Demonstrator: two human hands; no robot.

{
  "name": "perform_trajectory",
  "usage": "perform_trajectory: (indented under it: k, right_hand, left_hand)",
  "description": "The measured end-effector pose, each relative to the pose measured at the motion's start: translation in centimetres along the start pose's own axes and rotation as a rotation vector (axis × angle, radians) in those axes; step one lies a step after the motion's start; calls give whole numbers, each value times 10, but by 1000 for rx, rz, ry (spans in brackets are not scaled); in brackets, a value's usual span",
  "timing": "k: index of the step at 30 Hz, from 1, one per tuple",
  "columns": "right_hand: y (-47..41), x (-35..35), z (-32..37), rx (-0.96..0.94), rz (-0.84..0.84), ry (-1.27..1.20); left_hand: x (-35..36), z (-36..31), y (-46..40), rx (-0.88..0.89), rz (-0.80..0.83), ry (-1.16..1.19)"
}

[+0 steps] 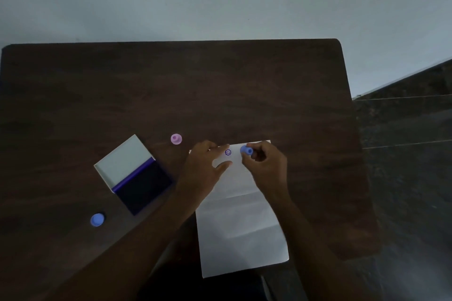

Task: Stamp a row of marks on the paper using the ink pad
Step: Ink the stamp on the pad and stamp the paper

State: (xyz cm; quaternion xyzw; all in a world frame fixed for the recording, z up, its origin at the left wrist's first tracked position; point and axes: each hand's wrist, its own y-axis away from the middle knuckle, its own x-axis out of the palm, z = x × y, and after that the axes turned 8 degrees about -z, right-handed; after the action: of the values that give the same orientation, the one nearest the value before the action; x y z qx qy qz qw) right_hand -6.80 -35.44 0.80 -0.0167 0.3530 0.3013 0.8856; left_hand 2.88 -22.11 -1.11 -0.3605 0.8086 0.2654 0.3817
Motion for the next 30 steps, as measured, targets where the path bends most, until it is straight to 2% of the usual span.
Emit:
perform_trajectory:
  k: [4, 16, 21, 30]
  right_hand:
    - [2, 15, -6, -48, -11, 26]
    - [2, 21, -11, -26, -41, 61]
    - [-1, 21, -9, -83, -54, 68]
    - [-3, 27, -12, -65, -54, 57]
  left_hand:
    - [11, 0, -2, -28, -22, -4]
    - [22, 7, -7, -92, 38, -55]
    - [26, 9, -8, -118, -11, -28]
    - [24, 7, -8, -107, -64, 19]
